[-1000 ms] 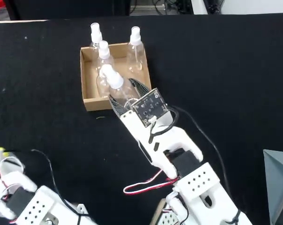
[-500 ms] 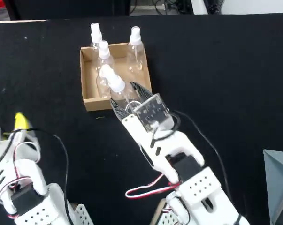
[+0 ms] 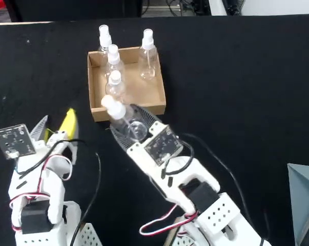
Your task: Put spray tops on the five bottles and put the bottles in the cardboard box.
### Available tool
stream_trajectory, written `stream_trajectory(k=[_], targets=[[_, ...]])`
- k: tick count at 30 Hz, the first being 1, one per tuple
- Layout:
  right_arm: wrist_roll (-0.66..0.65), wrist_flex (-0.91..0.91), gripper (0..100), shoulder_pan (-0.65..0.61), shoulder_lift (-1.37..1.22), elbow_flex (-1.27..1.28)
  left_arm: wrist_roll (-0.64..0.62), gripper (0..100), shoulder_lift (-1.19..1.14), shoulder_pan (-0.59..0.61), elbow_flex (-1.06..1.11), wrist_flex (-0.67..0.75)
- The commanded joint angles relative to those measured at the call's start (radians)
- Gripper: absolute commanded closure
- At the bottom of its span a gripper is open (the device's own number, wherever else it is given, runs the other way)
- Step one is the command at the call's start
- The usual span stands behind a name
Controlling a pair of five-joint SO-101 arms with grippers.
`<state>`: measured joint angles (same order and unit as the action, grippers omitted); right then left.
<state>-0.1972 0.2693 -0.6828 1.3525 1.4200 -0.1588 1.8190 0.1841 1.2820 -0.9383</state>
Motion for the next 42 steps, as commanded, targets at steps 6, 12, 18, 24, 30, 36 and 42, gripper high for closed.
stream_trajectory(k=[6,12,18,24,30,36,42], targets=[[0.002,-0.031,98.4,-0.118,0.03,0.024,-0.012,79,0.002,-0.125,-0.058,0.028],[0.002,-0.031,98.4,-0.15,0.022,0.039,-0.012,79,0.003,-0.194,-0.064,0.037],[0.002,-0.031,98.4,-0.15,0.021,0.042,-0.005,79,0.003,-0.269,-0.079,0.032],[0.002,-0.031,98.4,-0.15,0.021,0.053,-0.003,79,0.002,-0.329,-0.081,0.032],[0.002,-0.031,98.4,-0.147,0.021,0.054,-0.003,79,0.002,-0.366,-0.076,0.031],[0.002,-0.028,98.4,-0.144,0.021,0.054,-0.003,79,0.002,-0.363,-0.077,0.009],[0.002,0.037,98.4,-0.14,0.022,0.027,-0.008,79,0.003,-0.306,-0.079,0.003]])
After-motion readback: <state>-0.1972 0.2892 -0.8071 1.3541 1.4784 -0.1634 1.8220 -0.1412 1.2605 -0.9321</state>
